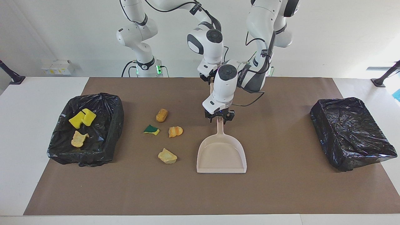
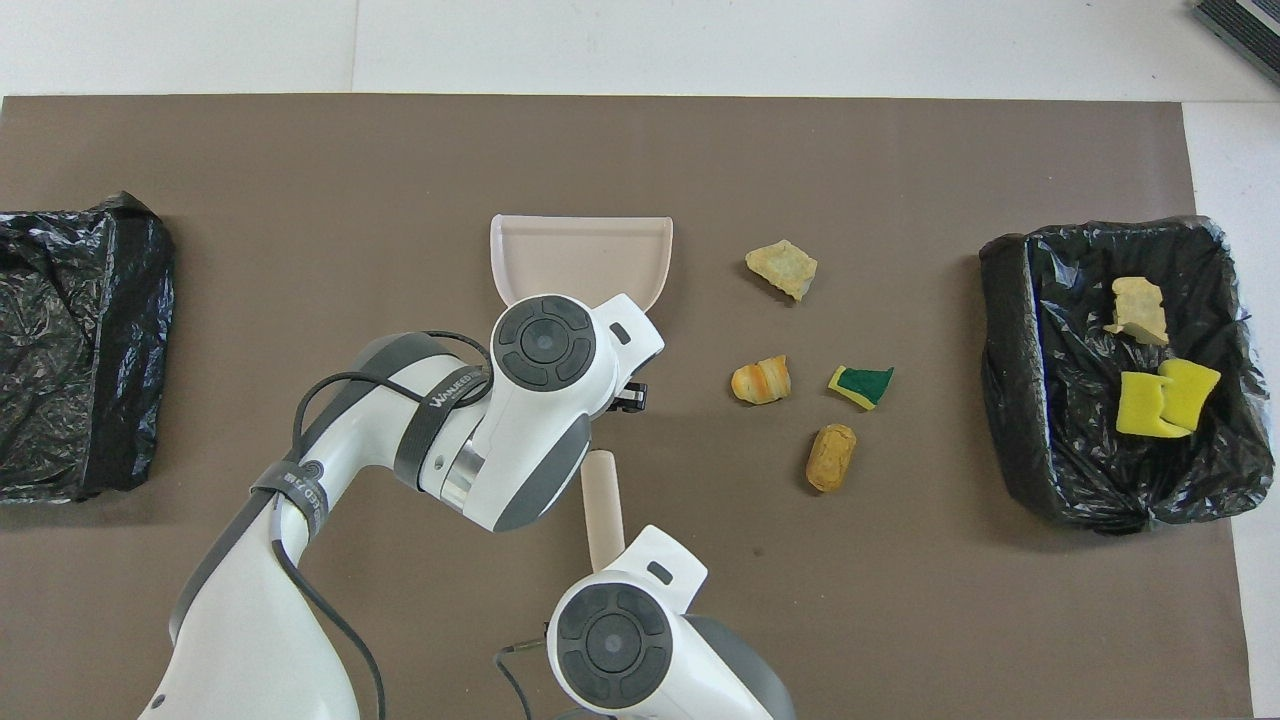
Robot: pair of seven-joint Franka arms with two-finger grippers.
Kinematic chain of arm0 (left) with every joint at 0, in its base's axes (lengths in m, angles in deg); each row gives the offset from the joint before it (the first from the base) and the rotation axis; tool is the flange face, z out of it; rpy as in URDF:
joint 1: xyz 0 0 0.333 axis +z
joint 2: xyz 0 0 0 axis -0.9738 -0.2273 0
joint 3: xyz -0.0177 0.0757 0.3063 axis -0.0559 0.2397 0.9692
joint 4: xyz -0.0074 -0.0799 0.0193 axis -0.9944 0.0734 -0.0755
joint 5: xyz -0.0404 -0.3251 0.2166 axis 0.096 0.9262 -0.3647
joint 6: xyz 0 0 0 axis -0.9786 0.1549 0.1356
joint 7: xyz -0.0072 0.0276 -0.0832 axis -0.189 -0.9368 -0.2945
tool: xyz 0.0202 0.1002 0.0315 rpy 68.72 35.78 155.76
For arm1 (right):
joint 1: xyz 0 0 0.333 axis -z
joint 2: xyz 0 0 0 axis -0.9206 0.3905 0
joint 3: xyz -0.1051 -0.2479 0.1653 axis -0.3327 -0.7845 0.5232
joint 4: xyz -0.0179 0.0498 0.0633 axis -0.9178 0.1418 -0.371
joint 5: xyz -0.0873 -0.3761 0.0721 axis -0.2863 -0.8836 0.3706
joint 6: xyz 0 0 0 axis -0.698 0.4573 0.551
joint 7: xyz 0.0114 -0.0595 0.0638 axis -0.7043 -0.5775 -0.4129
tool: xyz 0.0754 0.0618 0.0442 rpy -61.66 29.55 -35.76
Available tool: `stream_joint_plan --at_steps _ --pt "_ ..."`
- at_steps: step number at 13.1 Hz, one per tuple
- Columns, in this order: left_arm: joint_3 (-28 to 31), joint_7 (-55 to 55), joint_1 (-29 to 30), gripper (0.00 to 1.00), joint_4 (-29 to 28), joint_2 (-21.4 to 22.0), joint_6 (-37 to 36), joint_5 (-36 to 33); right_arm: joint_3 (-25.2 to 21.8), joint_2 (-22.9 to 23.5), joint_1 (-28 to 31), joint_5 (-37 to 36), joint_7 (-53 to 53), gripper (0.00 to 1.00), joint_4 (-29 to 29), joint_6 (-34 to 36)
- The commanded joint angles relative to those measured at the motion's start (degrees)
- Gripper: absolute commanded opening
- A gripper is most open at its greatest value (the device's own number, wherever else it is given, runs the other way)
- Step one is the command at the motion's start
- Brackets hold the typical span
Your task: Sweep and dump trash in bin
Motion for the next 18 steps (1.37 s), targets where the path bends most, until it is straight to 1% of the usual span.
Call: stream_joint_plan --at_steps 1,3,4,6,8,10,11,13,14,15,17,18 --pt "1.0 0.0 -0.6 0.00 -2.0 2.1 -0.1 -1.0 0.3 -7.5 6.1 1.3 4.9 0.00 1.1 7.8" --pt "1.6 -2.0 0.1 0.00 -1.7 2.1 -0.3 -2.7 0.1 -10.2 10.6 1.3 9.8 0.00 1.1 12.2" --pt "1.7 -2.7 1.1 0.00 -1.0 2.2 -0.4 -2.8 -0.1 -10.6 13.0 0.6 11.9 0.00 1.1 13.6" --pt "1.7 -2.7 2.1 0.00 -0.7 2.1 -0.2 -2.8 0.0 -10.6 18.2 -1.2 16.8 0.00 1.3 13.4" --pt "1.7 -3.8 3.3 0.00 -1.7 2.3 0.1 -2.8 0.0 -9.9 23.2 -8.6 21.0 0.00 1.6 12.9" --pt "1.7 -4.9 3.6 0.00 -3.5 3.3 0.5 -2.7 0.0 -7.9 27.9 -15.9 23.9 0.00 1.6 11.9" --pt "1.6 -4.9 3.5 0.11 -4.2 3.5 0.8 -2.7 0.0 -6.6 29.8 -17.8 24.8 0.00 1.6 10.0" --pt "1.6 -5.0 3.1 0.85 -4.0 3.5 0.5 -2.6 0.0 -2.7 31.4 -21.4 24.1 0.00 1.9 7.3" --pt "1.6 -4.6 2.8 0.87 -3.7 3.5 0.3 -2.5 0.0 -1.4 32.4 -21.8 23.7 0.00 2.5 4.6" --pt "1.6 -4.2 2.8 0.85 -3.7 3.5 0.3 -2.6 0.1 0.0 33.8 -22.1 23.7 0.00 2.7 3.0" --pt "1.4 -4.3 2.7 0.73 -3.6 3.8 -0.2 -2.6 0.1 2.4 34.0 -22.4 22.1 0.00 2.8 0.7" --pt "1.4 -4.3 2.7 0.70 -3.6 4.1 -0.4 -2.5 0.3 3.0 34.0 -22.3 22.1 0.00 2.7 0.5"
